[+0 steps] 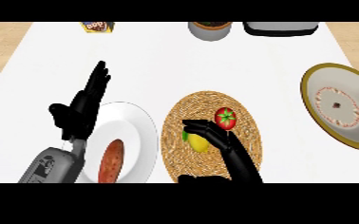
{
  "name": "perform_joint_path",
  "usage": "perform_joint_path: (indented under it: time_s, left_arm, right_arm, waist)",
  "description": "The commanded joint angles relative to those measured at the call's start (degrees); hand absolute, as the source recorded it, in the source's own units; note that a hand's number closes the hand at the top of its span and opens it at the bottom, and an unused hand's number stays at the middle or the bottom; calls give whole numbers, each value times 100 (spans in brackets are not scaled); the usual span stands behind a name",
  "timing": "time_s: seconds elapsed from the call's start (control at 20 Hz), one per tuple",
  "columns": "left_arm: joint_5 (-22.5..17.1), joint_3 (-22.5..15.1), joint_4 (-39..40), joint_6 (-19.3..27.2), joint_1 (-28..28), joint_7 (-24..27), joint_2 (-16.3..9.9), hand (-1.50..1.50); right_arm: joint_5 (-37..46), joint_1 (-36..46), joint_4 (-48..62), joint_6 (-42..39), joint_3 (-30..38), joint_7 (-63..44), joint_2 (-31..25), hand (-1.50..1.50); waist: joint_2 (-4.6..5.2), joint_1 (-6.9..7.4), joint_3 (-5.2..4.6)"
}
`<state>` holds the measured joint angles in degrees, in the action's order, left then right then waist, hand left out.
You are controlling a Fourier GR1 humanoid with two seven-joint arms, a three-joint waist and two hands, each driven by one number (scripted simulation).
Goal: Pick the lemon from the placemat and place it in the bowl
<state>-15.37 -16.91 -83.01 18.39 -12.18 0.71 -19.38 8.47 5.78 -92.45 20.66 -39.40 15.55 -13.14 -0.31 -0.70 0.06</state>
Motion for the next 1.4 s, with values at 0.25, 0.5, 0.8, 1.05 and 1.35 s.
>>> perform_joint_path:
  time_s: [0.25, 0.5, 0.8, 1.05, 1.35]
  left_arm:
    - [211, -26, -40, -103, 278, 136, 199, 0]
    - [369, 33, -118, -117, 72, -138, 235, 0]
    - [233, 107, -448, -314, 354, -219, 146, 0]
    - [477, 130, -113, -278, 368, 97, 349, 0]
    - [809, 179, -446, -173, 234, -404, 632, 0]
  right_arm:
    - [1491, 50, -1560, 397, 198, -1533, -368, -150]
    - [2215, 229, -2060, -325, 0, -3250, -260, -150]
    - [2407, 511, -2066, -1236, -268, -4812, -76, -150]
    - [1935, 790, -2080, -2149, 46, -5534, -47, -150]
    - [2132, 501, -1331, -2345, 188, -4996, 210, -150]
  waist:
    - [10, 3, -18]
    - [20, 36, -13]
    - [15, 92, -13]
    - [31, 59, -10]
    - [28, 67, -5]
